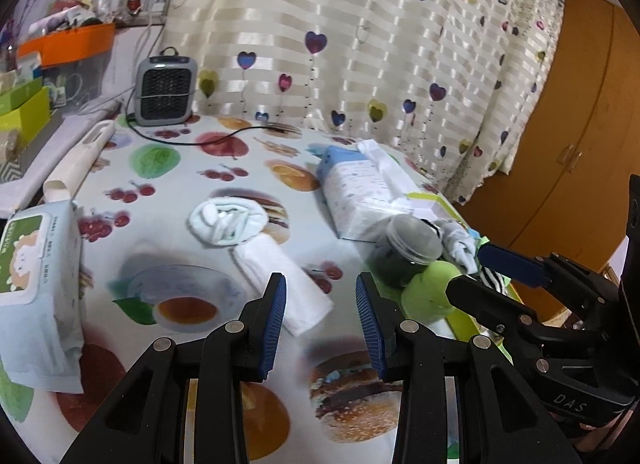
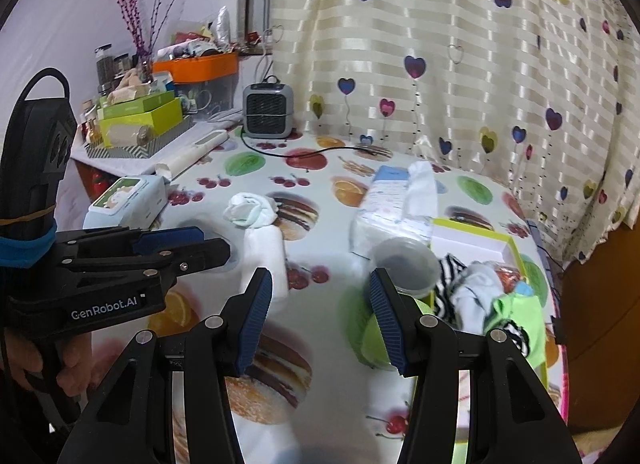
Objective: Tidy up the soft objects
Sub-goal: 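Withdraw both tools from the tray back over the table, then grasp the folded white cloth with the left tool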
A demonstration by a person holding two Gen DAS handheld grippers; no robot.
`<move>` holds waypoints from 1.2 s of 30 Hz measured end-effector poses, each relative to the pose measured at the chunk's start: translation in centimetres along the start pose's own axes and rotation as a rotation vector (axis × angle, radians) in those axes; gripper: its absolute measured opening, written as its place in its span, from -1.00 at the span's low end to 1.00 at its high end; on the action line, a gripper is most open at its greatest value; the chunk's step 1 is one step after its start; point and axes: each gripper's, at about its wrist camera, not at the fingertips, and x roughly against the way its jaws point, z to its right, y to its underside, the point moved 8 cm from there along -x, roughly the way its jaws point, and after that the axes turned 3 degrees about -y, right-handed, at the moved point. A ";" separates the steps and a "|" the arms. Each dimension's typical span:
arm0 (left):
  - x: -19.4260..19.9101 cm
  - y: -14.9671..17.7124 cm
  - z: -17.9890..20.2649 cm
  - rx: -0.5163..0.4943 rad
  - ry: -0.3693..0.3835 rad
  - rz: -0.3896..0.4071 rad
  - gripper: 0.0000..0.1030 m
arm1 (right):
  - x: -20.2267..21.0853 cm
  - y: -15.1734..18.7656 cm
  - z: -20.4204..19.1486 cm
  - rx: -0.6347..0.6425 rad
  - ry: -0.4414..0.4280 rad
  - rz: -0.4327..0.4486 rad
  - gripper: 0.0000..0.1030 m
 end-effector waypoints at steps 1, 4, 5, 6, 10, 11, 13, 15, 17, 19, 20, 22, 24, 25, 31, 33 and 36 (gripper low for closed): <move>0.0 0.0 0.0 0.001 -0.003 -0.001 -0.32 | -0.2 -0.1 -0.1 0.002 -0.003 -0.002 0.01; -0.3 0.0 -0.5 0.005 -0.011 -0.004 -0.32 | -0.7 -0.1 -0.4 0.006 -0.015 -0.007 0.01; -0.4 0.0 -0.6 0.007 -0.015 -0.006 -0.32 | -0.9 -0.2 -0.4 0.007 -0.017 -0.009 0.01; -0.5 0.0 -0.7 0.007 -0.017 -0.007 -0.32 | -1.0 -0.2 -0.5 0.007 -0.020 -0.011 0.01; -1.3 0.1 -1.3 0.017 -0.034 -0.023 -0.30 | -1.6 -0.1 -0.5 0.004 -0.028 -0.018 0.01; -1.6 0.2 -1.5 0.021 -0.039 -0.032 -0.25 | -1.7 -0.1 -0.4 0.003 -0.029 -0.019 0.01; -2.1 0.3 -1.7 0.025 -0.040 -0.042 -0.19 | -1.9 -0.1 -0.2 -0.003 -0.031 -0.020 0.01; -2.6 0.3 -1.7 0.024 -0.043 -0.056 -0.14 | -2.1 -0.1 0.0 -0.008 -0.032 -0.021 0.01; -3.5 0.3 -1.7 0.027 -0.045 -0.078 -0.12 | -2.3 -0.1 0.3 -0.013 -0.034 -0.022 0.01; -4.3 0.4 -1.9 0.033 -0.056 -0.099 -0.10 | -2.5 -0.2 0.6 -0.018 -0.034 -0.022 0.01; -5.0 0.4 -2.1 0.039 -0.070 -0.114 -0.08 | -2.6 -0.3 0.8 -0.020 -0.034 -0.022 0.01; -6.1 0.3 -2.3 0.052 -0.091 -0.142 -0.06 | -2.7 -0.4 1.0 -0.020 -0.032 -0.022 0.01; -7.0 0.2 -2.4 0.055 -0.108 -0.160 0.03 | -2.8 -0.5 1.2 -0.021 -0.032 -0.021 0.01; -7.7 0.1 -2.5 0.053 -0.132 -0.172 0.04 | -2.8 -0.5 1.2 -0.021 -0.031 -0.022 0.01; -10.7 0.6 -1.9 0.039 -0.184 -0.237 0.07 | -3.2 -0.9 1.8 -0.028 -0.033 -0.019 0.01; -11.5 1.1 -1.8 0.031 -0.199 -0.246 0.07 | -3.4 -0.9 2.0 -0.031 -0.032 -0.020 0.01; -11.3 1.3 -1.5 -0.016 -0.232 -0.222 -0.06 | -3.4 -1.0 2.3 -0.035 -0.027 -0.021 0.01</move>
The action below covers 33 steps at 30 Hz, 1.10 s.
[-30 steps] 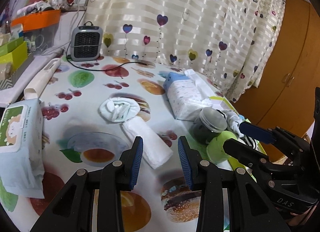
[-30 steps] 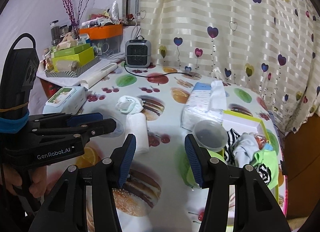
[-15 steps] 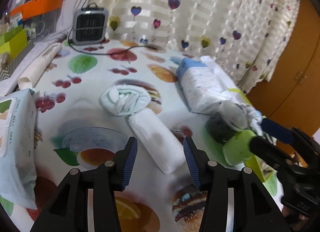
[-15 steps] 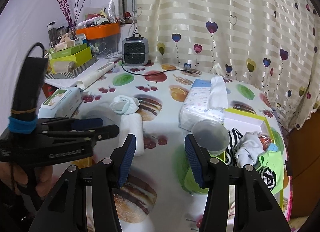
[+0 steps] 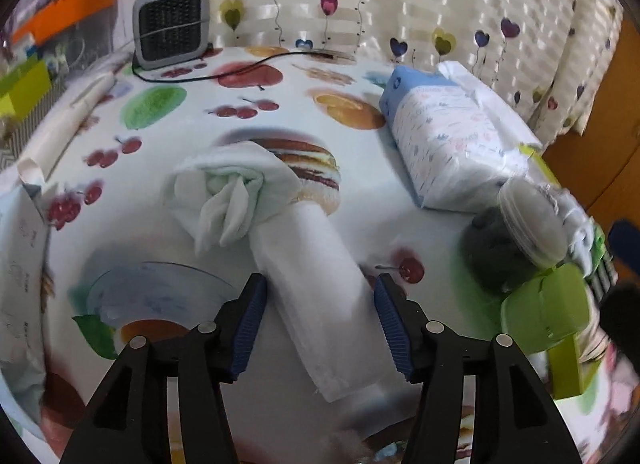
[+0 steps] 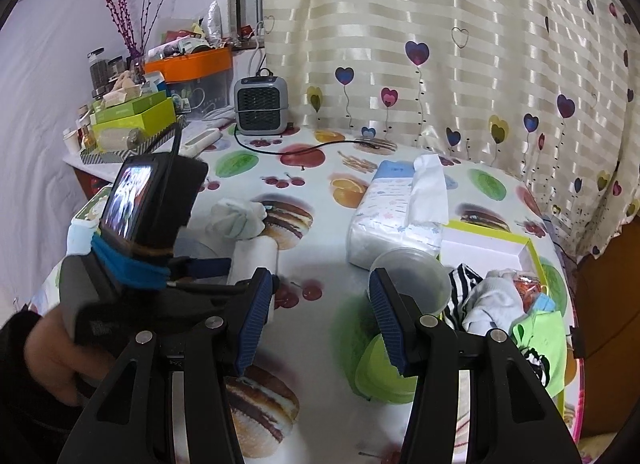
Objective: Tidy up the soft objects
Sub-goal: 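Grasp the folded white cloth with the left tool, then lift the white cloth with the left tool while the right tool grasps the white sock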
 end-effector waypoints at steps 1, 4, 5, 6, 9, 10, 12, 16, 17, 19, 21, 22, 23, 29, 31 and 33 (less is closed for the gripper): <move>0.1 0.1 0.0 -0.003 0.003 0.001 -0.16 | 0.0 0.0 0.0 -0.001 0.002 0.001 0.01; 0.9 0.3 -0.4 -0.002 0.012 0.018 -0.49 | -0.1 -0.1 0.2 -0.003 0.007 0.001 0.01; 1.3 0.4 -0.6 -0.002 0.014 0.028 -0.56 | -0.1 -0.2 0.2 -0.003 0.007 0.001 0.01; 1.6 0.5 -0.8 0.003 0.018 0.033 -0.58 | -0.2 -0.3 0.1 -0.002 0.008 0.001 0.01; 2.6 0.8 -1.3 0.017 0.039 0.051 -0.58 | -0.5 -0.5 -0.3 0.011 0.009 0.001 0.01; 3.0 0.9 -1.5 0.019 0.040 0.060 -0.59 | -0.6 -0.6 -0.4 0.014 0.009 -0.002 0.01; 3.8 1.1 -2.0 0.025 0.050 0.076 -0.59 | -0.8 -0.7 -0.6 0.022 0.008 -0.004 0.01; 5.4 1.3 -3.0 0.042 0.059 0.106 -0.59 | -1.2 -1.0 -1.3 0.050 0.019 -0.009 0.01; 5.6 1.3 -3.2 0.047 0.059 0.111 -0.59 | -1.3 -1.2 -1.4 0.057 0.021 -0.010 0.01; 6.2 1.3 -3.6 0.056 0.061 0.124 -0.59 | -1.5 -1.5 -1.9 0.074 0.025 -0.011 0.01; 6.7 1.4 -4.0 0.063 0.060 0.134 -0.59 | -1.7 -1.7 -2.4 0.089 0.022 -0.014 0.01; 7.0 1.4 -4.2 0.066 0.062 0.140 -0.59 | -1.8 -1.8 -2.6 0.094 0.021 -0.015 0.01; 7.3 1.4 -4.5 0.071 0.062 0.146 -0.59 | -1.9 -1.9 -2.8 0.101 0.018 -0.016 0.01; 8.8 1.3 -5.4 0.081 0.060 0.180 -0.59 | -2.8 -2.2 -4.4 0.133 0.001 -0.024 0.01; 9.2 1.3 -5.8 0.085 0.058 0.189 -0.59 | -3.0 -2.3 -4.9 0.145 -0.004 -0.026 0.01; 9.5 1.3 -6.2 0.093 0.055 0.198 -0.59 | -3.2 -2.4 -5.3 0.157 -0.009 -0.029 0.01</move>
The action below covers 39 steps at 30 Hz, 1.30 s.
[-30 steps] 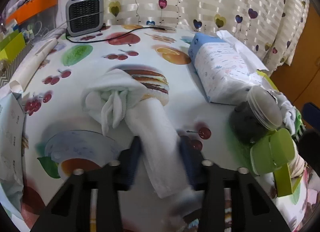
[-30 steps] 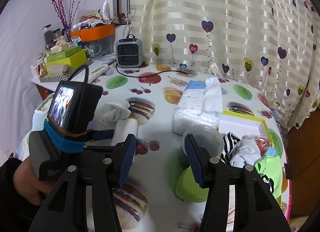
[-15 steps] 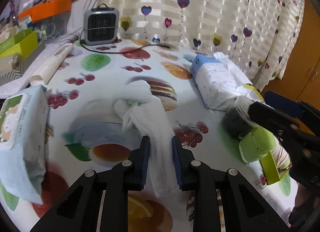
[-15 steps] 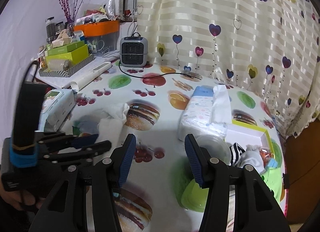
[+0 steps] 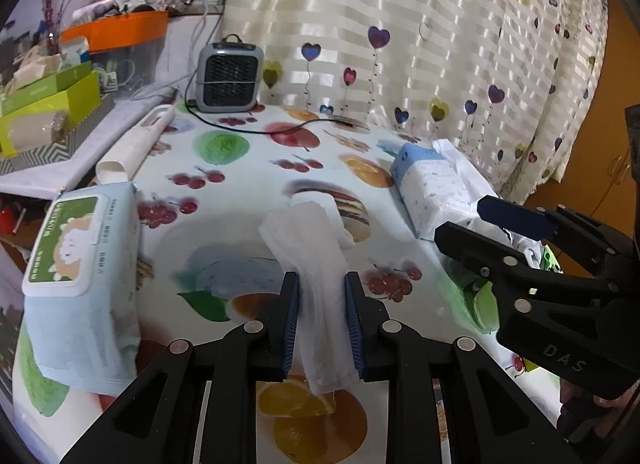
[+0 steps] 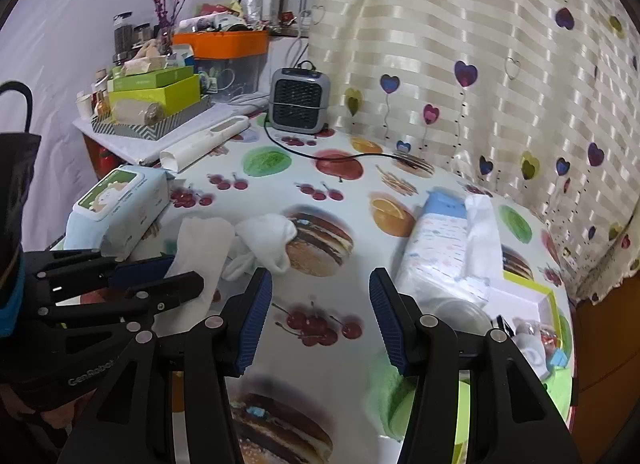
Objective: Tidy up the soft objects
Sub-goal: 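Lift the white cloth with the left tool while the right tool grasps the white sock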
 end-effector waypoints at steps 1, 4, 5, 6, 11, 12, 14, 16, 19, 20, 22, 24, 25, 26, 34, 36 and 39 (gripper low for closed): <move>0.1 0.0 -0.1 0.003 -0.001 0.002 -0.59 | -0.1 -0.1 -0.2 0.004 -0.001 -0.001 0.01; 0.3 -0.1 -0.8 0.014 -0.007 0.008 -0.59 | -0.4 -0.3 -0.6 0.013 -0.004 -0.004 0.01; 0.4 -0.1 -1.0 0.019 -0.008 0.008 -0.59 | -0.5 -0.3 -0.7 0.015 -0.005 -0.005 0.01; 0.4 -0.1 -1.2 0.021 -0.009 0.009 -0.59 | -0.7 -0.4 -0.8 0.017 -0.007 -0.008 0.01; 0.9 -0.2 -1.9 0.031 -0.013 0.020 -0.59 | -1.5 -0.6 -1.6 0.034 -0.022 -0.018 0.01; 0.9 -0.2 -2.0 0.033 -0.014 0.022 -0.59 | -1.6 -0.7 -1.7 0.035 -0.025 -0.019 0.01; 1.1 -0.3 -2.4 0.039 -0.017 0.027 -0.59 | -1.9 -0.8 -1.9 0.037 -0.030 -0.022 0.01; 1.2 -0.4 -2.7 0.044 -0.019 0.031 -0.59 | -2.4 -0.9 -2.1 0.037 -0.036 -0.028 0.01; 1.6 -0.5 -3.2 0.054 -0.023 0.037 -0.59 | -3.5 -0.9 -2.4 0.029 -0.053 -0.038 0.01; 1.7 -0.5 -3.3 0.057 -0.024 0.040 -0.59 | -3.8 -0.9 -2.4 0.024 -0.059 -0.043 0.01; 1.9 -0.5 -3.6 0.061 -0.026 0.044 -0.59 | -4.7 -0.9 -2.5 0.004 -0.083 -0.051 0.01; 2.1 -0.6 -4.0 0.067 -0.029 0.051 -0.59 | -5.7 -0.9 -2.5 -0.013 -0.098 -0.062 0.01; 2.2 -0.6 -4.2 0.069 -0.030 0.052 -0.59 | -6.1 -0.9 -2.6 -0.021 -0.107 -0.066 0.01; 2.2 -0.6 -4.4 0.071 -0.031 0.054 -0.59 | -6.5 -0.9 -2.6 -0.028 -0.116 -0.069 0.01; 2.2 -0.6 -5.3 0.086 -0.040 0.056 -0.59 | -10.4 -1.1 -3.0 -0.102 -0.165 -0.110 0.01; 2.1 -0.6 -5.5 0.089 -0.042 0.054 -0.59 | -11.5 -1.1 -3.3 -0.115 -0.179 -0.125 0.01; 2.0 -0.5 -5.6 0.088 -0.044 0.049 -0.59 | -13.1 -0.8 -3.5 -0.132 -0.181 -0.160 0.01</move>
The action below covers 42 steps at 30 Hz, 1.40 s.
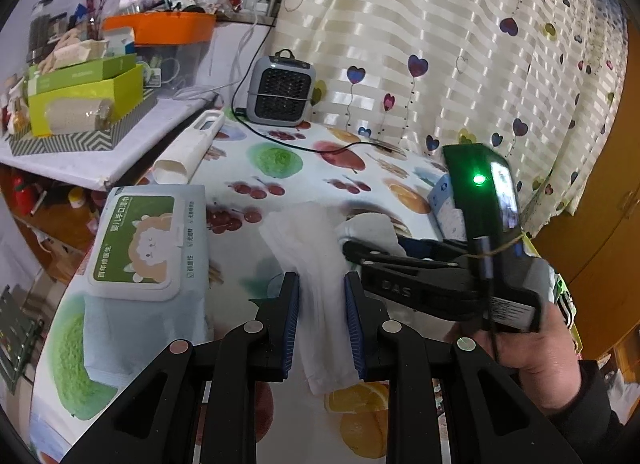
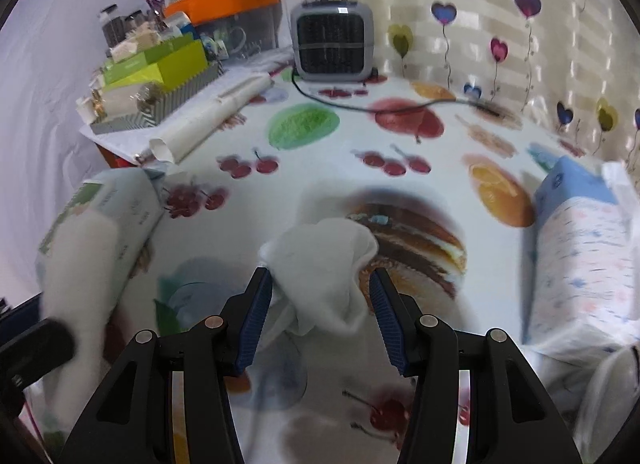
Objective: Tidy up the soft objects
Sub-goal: 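Lift the white cloth with the left tool while the right tool grasps the white sock, then carry the white cloth and white sock toward the white tray with both tools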
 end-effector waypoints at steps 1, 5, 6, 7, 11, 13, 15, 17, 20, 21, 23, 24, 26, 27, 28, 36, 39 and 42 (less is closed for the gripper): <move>-0.1 0.0 0.0 0.000 0.000 -0.001 -0.59 | -0.6 0.1 0.1 -0.008 0.002 -0.013 0.01; -0.2 0.0 -0.1 0.002 -0.004 -0.003 -0.59 | -0.3 -0.1 0.2 -0.040 -0.018 0.013 -0.29; -0.2 0.0 -0.1 0.003 -0.004 -0.003 -0.59 | 0.0 -0.2 0.1 -0.033 -0.018 0.026 -0.36; -0.2 -0.1 -0.2 0.003 -0.006 -0.001 -0.59 | 0.4 -0.4 0.0 -0.025 -0.017 0.041 -0.38; 0.0 -0.2 0.0 0.002 -0.005 0.004 -0.59 | 2.5 -1.0 -0.4 0.009 0.006 0.099 -0.42; 0.2 -0.2 0.2 -0.002 -0.003 0.007 -0.59 | 3.8 -1.1 -0.7 0.030 0.024 0.125 -0.42; 0.4 -0.3 0.4 -0.006 0.001 0.011 -0.59 | 5.0 -1.2 -1.0 0.046 0.041 0.148 -0.42; 0.8 -0.4 0.7 -0.011 0.004 0.018 -0.59 | 5.9 -1.2 -1.2 0.056 0.053 0.160 -0.42; 1.5 -0.5 1.1 -0.017 0.006 0.027 -0.59 | 7.4 -1.2 -1.4 0.071 0.073 0.184 -0.42; 1.7 -0.6 1.3 -0.019 0.007 0.030 -0.59 | 7.8 -1.2 -1.5 0.074 0.077 0.190 -0.42; 2.1 -0.7 1.6 -0.025 0.009 0.037 -0.59 | 8.8 -1.1 -1.5 0.076 0.084 0.205 -0.42; 2.3 -0.7 1.8 -0.027 0.010 0.039 -0.59 | 9.3 -1.0 -1.5 0.077 0.088 0.212 -0.42; 2.7 -0.8 2.2 -0.035 0.014 0.046 -0.59 | 10.2 -0.9 -1.5 0.079 0.099 0.226 -0.42; 2.9 -0.8 2.4 -0.038 0.016 0.048 -0.59 | 10.7 -0.9 -1.5 0.079 0.105 0.233 -0.42; 3.1 -0.8 2.6 -0.042 0.018 0.051 -0.59 | 11.1 -0.8 -1.5 0.078 0.109 0.239 -0.42; 4.6 -0.9 4.3 -0.075 0.035 0.070 -0.59 | 14.3 -0.5 -1.1 0.072 0.146 0.285 -0.42; 5.2 -0.9 4.9 -0.086 0.041 0.076 -0.59 | 15.3 -0.2 -1.1 0.072 0.155 0.298 -0.42; 5.7 -1.0 5.6 -0.100 0.046 0.083 -0.59 | 16.2 0.0 -1.1 0.073 0.165 0.311 -0.42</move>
